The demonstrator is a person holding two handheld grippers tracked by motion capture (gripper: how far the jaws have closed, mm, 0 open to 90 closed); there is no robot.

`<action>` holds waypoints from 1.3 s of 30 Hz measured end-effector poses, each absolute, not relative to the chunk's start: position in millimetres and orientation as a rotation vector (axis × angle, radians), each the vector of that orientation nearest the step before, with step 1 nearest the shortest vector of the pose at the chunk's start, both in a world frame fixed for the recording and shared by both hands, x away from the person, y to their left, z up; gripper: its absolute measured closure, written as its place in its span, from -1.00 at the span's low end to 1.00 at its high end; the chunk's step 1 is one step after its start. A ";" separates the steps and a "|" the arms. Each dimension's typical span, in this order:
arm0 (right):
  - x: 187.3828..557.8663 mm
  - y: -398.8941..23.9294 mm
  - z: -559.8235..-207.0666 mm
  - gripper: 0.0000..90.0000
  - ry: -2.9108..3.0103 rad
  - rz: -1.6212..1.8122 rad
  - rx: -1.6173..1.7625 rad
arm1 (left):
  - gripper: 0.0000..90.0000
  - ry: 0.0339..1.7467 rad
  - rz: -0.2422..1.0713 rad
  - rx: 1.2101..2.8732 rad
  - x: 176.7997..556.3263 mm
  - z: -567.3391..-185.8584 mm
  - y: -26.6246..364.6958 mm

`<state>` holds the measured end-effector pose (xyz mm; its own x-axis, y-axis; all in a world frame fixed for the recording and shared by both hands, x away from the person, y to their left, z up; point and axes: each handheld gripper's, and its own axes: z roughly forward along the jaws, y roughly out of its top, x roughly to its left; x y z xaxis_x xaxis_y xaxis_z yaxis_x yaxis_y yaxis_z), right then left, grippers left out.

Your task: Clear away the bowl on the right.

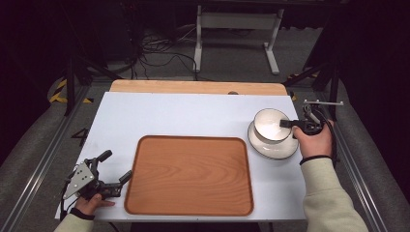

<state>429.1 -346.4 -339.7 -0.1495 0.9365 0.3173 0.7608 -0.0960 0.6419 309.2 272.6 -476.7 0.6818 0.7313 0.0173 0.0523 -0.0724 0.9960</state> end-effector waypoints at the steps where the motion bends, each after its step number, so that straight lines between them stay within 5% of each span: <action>1: 428.5 -344.6 -338.4 0.80 1.940 1.086 1.868 | -0.99 0.665 0.633 1.562 309.2 -476.7 272.6; 39: 404.9 -249.1 -312.9 0.78 2.148 1.153 1.749 | -0.99 0.664 0.635 1.563 309.2 -476.7 272.6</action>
